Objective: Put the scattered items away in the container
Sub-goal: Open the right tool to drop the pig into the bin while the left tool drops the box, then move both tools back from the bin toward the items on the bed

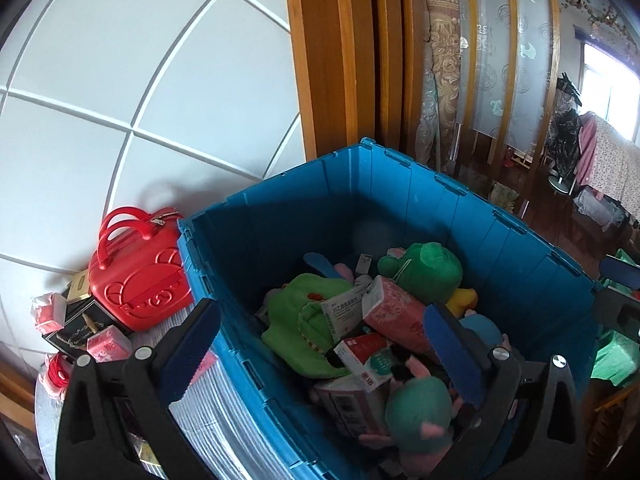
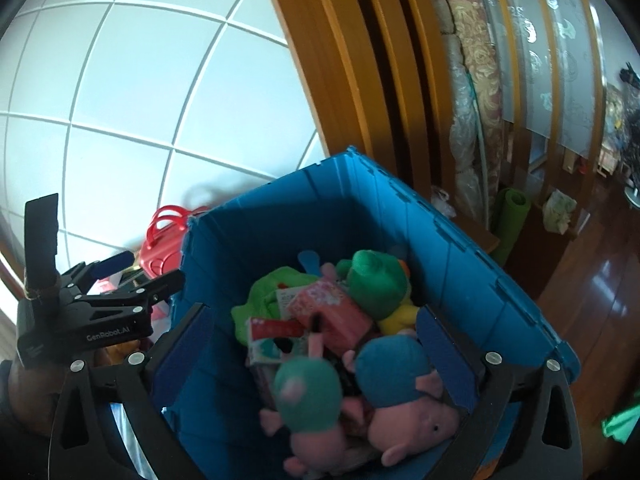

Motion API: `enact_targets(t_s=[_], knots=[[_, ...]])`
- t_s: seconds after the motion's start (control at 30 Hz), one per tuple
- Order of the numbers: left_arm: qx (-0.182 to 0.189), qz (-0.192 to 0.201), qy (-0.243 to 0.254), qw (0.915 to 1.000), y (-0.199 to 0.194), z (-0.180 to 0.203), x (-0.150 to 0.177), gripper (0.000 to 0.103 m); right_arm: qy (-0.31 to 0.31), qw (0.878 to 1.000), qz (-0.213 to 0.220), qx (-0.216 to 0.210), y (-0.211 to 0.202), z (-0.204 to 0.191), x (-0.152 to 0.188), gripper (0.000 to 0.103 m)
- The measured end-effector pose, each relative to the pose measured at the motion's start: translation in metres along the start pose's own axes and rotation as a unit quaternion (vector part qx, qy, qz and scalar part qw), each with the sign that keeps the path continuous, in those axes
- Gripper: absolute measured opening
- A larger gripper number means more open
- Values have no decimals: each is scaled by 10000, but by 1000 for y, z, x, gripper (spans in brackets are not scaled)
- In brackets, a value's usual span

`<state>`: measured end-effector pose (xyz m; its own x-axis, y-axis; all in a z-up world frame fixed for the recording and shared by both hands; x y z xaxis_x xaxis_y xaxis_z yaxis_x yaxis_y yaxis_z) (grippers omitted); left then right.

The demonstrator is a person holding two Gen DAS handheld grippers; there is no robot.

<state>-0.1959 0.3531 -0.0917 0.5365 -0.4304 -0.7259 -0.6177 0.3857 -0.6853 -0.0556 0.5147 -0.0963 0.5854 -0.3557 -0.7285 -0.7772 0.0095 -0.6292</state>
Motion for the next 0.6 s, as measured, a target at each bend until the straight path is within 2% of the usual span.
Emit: enact_targets(t_s=[0.2,0.6], knots=[[-244,-65,-221,9994,-15,-42,28,103,-285,9991,-57,-293,6,-43,5,103],[-897,-210,-863,9920,-56,-153,94,103,-943,9883,-360,-1143,24,-172,43,103]])
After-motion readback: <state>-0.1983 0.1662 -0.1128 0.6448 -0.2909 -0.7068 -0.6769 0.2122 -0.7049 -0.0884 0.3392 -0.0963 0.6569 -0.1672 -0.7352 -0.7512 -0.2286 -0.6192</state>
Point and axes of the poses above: each gripper's, at about its wrist camera, not at the fingertips, and y roughly the way its jaws point, z to its right, x to its underside, the point moved 10 cm from there along y, roughly the way its jaws point, and after that the axes turned 1 degree about x, right-handed, at the moved point
